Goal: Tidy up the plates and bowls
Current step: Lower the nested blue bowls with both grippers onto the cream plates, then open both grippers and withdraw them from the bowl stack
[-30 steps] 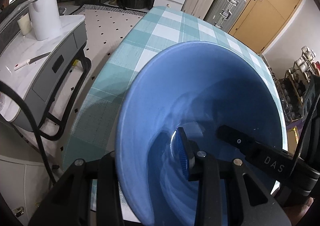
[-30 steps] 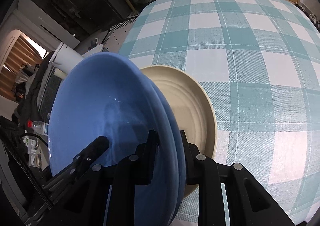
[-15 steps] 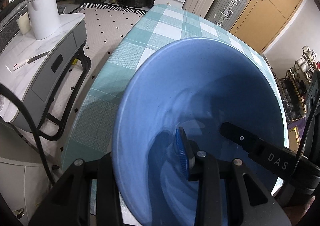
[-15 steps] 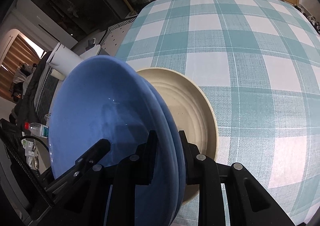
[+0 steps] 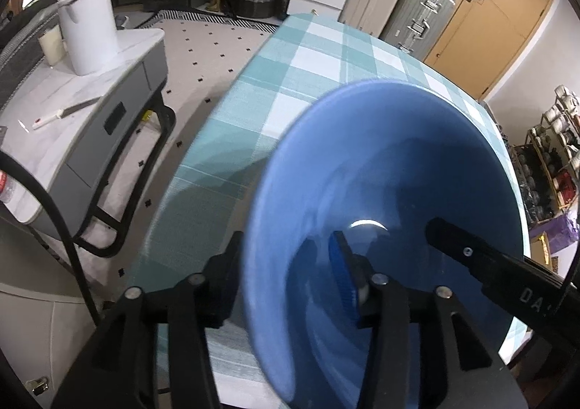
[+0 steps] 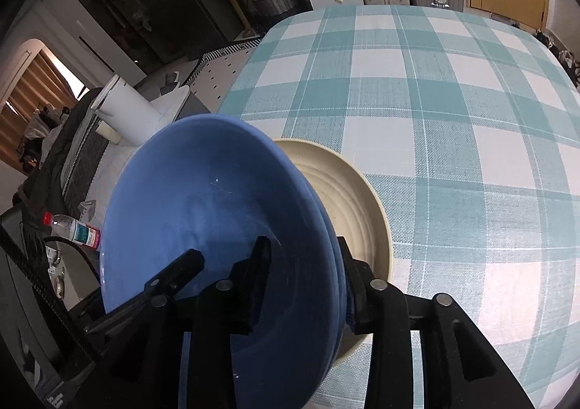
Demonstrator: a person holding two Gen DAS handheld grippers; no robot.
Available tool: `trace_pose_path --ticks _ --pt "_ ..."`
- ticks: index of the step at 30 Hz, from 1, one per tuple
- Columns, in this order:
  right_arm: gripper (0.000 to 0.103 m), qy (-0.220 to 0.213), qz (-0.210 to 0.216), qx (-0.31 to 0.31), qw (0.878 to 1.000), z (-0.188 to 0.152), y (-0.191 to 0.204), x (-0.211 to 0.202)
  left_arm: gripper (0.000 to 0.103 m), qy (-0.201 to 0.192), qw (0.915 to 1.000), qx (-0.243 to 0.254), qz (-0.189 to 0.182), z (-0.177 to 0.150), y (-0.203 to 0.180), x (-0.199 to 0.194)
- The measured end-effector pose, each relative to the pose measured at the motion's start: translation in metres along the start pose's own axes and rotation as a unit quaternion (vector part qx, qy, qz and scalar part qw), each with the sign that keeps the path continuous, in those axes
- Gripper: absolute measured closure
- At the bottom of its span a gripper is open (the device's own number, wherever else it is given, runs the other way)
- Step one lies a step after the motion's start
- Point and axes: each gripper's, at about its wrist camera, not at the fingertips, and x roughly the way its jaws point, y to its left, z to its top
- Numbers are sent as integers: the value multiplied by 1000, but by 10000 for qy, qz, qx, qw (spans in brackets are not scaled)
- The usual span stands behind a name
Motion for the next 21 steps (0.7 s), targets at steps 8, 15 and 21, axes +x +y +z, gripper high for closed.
trace_pose_path --ticks 8,15,21 --pt "49 -388 55 -113 9992 -7 -4 -21 50 -235 9997 -42 98 -3 7 -13" --pt "24 -1070 199 -651 9919 -22 -9 -48 37 -855 9959 124 272 -15 1 -45" --pt "23 -1608 306 -1083 9806 -40 -17 -76 24 -1444 9872 415 536 -33 -13 -70"
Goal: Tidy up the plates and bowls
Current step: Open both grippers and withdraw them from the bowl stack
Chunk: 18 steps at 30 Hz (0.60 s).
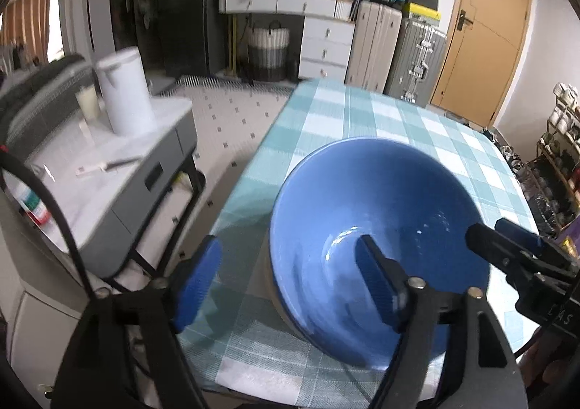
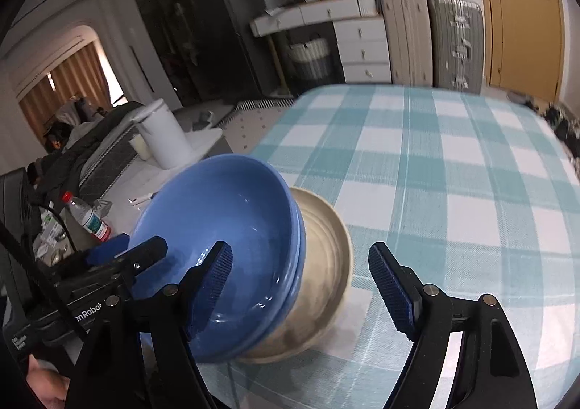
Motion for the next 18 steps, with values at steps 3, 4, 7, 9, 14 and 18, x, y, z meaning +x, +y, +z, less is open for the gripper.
trace_pose_path --ticks 3,4,7,9,14,18 --pt "16 -284 4 -236 9993 -6 1 -17 23 -238 9997 85 -10 -7 -5 -14" --pt "16 -353 42 -257 9990 -8 1 -23 23 -261 9996 80 -24 -9 -6 -16" --pt "14 -434 190 -220 9986 -16 -3 -34 21 -379 9993 12 7 -13 -6 -23" --pt "14 -538 157 -225 9982 -23 -6 -43 19 -507 9987 26 -46 -17 -7 -29" --pt "1 -1034 -123 -360 9939 -43 -15 -69 5 -751 9968 222 -159 -27 -20 -47" --pt "1 -1171 -75 -232 9928 -54 -24 -86 0 -930 9947 317 -316 -32 -35 -56"
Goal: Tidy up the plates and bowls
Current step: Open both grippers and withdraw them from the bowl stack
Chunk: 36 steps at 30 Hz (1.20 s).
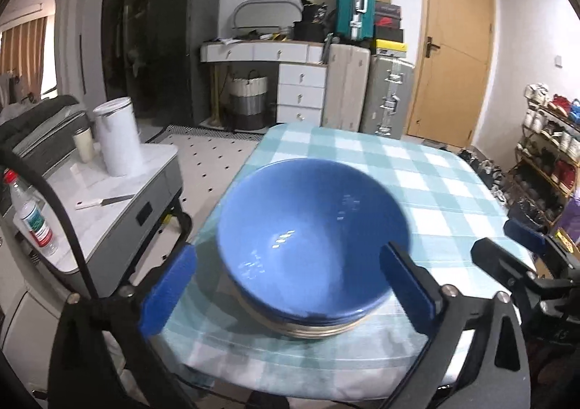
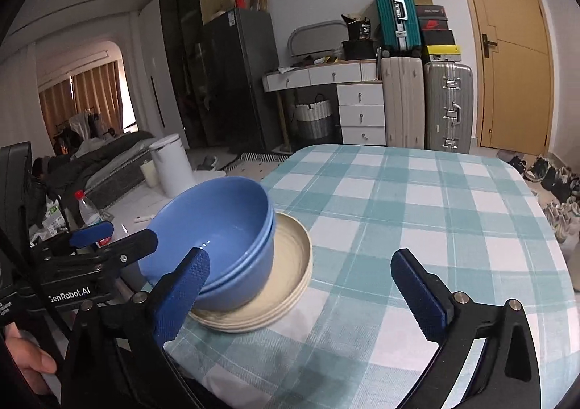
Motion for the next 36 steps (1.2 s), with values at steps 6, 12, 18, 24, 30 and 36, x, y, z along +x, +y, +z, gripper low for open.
trace_pose_path --ticks 6,12,18,24,30,36 --pt "1 -81 -86 41 9999 -11 -9 -13 0 -260 9987 243 -372 -5 -25 -7" --pt "1 -182 -104 348 9992 -9 -23 -15 0 -489 9976 462 -159 -9 -33 -10" --pt "1 -239 -155 620 9977 -8 -32 -17 0 -404 9987 299 -88 -8 -31 -5" --pt "1 -364 -203 369 9984 -9 -22 -20 0 -467 9976 506 60 -11 -38 -8" --pt "1 -418 -320 37 9986 -11 -11 -21 0 -264 9990 280 -246 -9 -30 -6" --pt "1 -428 -309 -37 9986 -12 -7 -23 0 -261 9988 -62 -399 -6 -19 -6"
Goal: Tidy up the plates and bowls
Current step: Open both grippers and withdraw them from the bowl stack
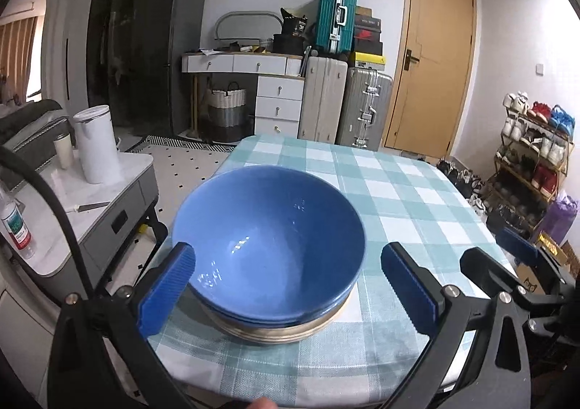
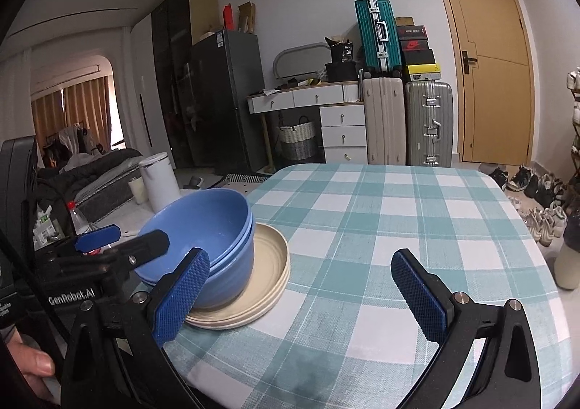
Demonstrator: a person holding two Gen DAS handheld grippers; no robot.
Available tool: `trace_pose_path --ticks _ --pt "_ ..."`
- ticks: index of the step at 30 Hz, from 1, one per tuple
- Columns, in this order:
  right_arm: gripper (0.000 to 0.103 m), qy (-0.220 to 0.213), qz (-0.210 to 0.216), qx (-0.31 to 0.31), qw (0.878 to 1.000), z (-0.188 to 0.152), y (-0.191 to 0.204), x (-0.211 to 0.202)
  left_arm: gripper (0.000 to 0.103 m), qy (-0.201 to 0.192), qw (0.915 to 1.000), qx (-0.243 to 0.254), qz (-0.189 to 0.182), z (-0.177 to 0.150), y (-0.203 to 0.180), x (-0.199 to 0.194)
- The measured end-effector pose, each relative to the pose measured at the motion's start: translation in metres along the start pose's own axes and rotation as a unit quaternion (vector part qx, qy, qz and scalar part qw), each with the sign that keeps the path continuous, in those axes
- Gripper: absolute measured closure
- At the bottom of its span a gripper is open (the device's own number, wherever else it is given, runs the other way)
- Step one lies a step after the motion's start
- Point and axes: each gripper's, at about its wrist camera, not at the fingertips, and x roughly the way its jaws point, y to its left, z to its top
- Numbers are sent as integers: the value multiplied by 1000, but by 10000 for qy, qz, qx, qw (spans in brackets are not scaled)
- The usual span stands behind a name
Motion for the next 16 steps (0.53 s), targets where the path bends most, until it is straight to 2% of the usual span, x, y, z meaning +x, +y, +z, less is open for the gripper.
trace_pose_path --ticks 5,11,13,16 --pt "1 4 15 24 10000 1 -1 1 0 -127 9999 -31 -29 0 -1 -2" --pt "1 29 15 34 10000 1 -1 2 0 -512 9984 174 141 -2 -5 -15" --pt "1 35 22 50 10000 1 -2 3 0 -620 9971 207 400 -2 -6 -18" --pt "1 39 13 48 10000 1 -2 3 0 -718 9962 244 419 -1 -6 -20"
